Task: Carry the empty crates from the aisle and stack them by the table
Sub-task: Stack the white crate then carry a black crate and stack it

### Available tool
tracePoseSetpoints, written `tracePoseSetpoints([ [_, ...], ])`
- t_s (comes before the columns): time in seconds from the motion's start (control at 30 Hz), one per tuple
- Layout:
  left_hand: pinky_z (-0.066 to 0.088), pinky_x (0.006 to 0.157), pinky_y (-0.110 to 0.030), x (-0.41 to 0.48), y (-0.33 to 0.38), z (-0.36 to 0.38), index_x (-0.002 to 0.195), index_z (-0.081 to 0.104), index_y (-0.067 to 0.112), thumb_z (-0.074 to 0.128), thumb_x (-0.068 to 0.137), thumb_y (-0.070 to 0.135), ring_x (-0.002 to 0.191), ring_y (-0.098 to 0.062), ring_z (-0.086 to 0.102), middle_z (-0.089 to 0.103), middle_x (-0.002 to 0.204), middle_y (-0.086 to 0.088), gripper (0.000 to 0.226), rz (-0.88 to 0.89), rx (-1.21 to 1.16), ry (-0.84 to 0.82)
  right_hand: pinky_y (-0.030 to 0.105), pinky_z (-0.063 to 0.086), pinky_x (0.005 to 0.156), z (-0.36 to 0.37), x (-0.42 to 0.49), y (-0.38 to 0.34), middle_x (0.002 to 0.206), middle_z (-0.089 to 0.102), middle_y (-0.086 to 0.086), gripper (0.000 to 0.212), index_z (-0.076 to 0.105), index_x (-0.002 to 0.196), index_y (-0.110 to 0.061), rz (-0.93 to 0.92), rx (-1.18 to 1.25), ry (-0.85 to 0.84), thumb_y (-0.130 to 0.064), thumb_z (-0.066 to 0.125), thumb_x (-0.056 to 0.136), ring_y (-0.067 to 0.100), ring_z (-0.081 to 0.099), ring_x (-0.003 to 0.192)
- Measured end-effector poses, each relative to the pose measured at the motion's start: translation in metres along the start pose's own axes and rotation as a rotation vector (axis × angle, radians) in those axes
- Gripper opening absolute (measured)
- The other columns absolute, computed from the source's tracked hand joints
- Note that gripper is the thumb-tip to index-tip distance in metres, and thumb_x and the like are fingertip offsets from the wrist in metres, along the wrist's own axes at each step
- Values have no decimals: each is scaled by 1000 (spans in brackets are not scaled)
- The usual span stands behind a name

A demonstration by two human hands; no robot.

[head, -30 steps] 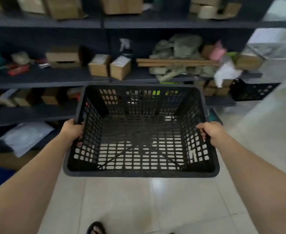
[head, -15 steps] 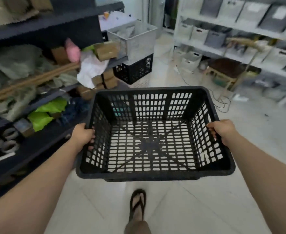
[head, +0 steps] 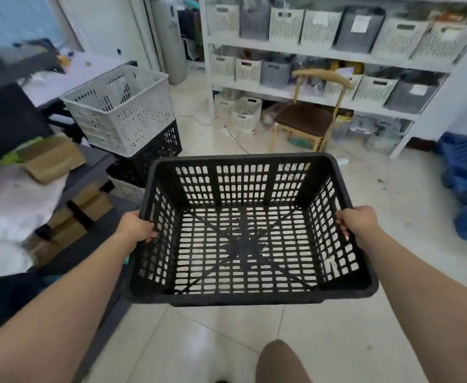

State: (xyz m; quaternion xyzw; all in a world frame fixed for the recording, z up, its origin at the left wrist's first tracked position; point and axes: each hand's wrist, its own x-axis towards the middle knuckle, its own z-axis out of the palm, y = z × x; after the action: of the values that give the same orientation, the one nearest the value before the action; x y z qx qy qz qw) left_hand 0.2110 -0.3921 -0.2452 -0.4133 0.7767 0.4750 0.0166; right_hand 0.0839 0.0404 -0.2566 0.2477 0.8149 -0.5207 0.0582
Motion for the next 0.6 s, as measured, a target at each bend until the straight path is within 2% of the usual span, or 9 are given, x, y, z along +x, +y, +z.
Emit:
tracePoseSetpoints([
  [0.07,50,66,-35,33,28,15,114,61,-1,58,85,-4,73,-32,62,68,87,-20,30,5,3,13,15,24,28,13,40,-21,51,44,12,23,51,57,2,-9,10,-5,5,55,80,10,29,19],
  [0.17,44,44,-26,86,63,40,108,61,4,51,90,-3,53,-22,50,58,66,-11,22,-25,-60,50,14,24,28,42,106,-52,53,45,13,18,52,62,2,-22,-7,-32,5,53,80,8,29,18],
  [0.23,42,38,-24,123,87,54,105,60,3,50,91,-2,50,-21,45,54,63,-11,18,-47,-103,81,16,26,27,64,156,-77,55,47,12,13,54,68,2,-38,-28,-68,4,54,80,11,34,22],
  [0.37,40,46,-29,186,141,69,96,60,3,51,91,0,49,-21,44,54,62,-11,11,-71,-137,170,21,30,29,107,247,-144,60,49,13,6,58,79,3,-62,-57,-152,2,53,81,20,39,42],
  [0.47,43,44,-27,228,180,72,89,59,6,52,92,2,51,-21,44,54,63,-10,9,-105,-158,233,26,32,39,142,304,-203,60,50,10,11,57,73,-4,-69,-84,-213,-2,52,83,18,41,45],
  [0.6,44,44,-23,275,218,68,100,58,7,50,93,5,55,-21,46,54,66,-9,10,-118,-183,306,26,31,41,198,356,-271,60,50,6,15,57,74,-8,-108,-135,-308,-4,50,86,16,41,46],
])
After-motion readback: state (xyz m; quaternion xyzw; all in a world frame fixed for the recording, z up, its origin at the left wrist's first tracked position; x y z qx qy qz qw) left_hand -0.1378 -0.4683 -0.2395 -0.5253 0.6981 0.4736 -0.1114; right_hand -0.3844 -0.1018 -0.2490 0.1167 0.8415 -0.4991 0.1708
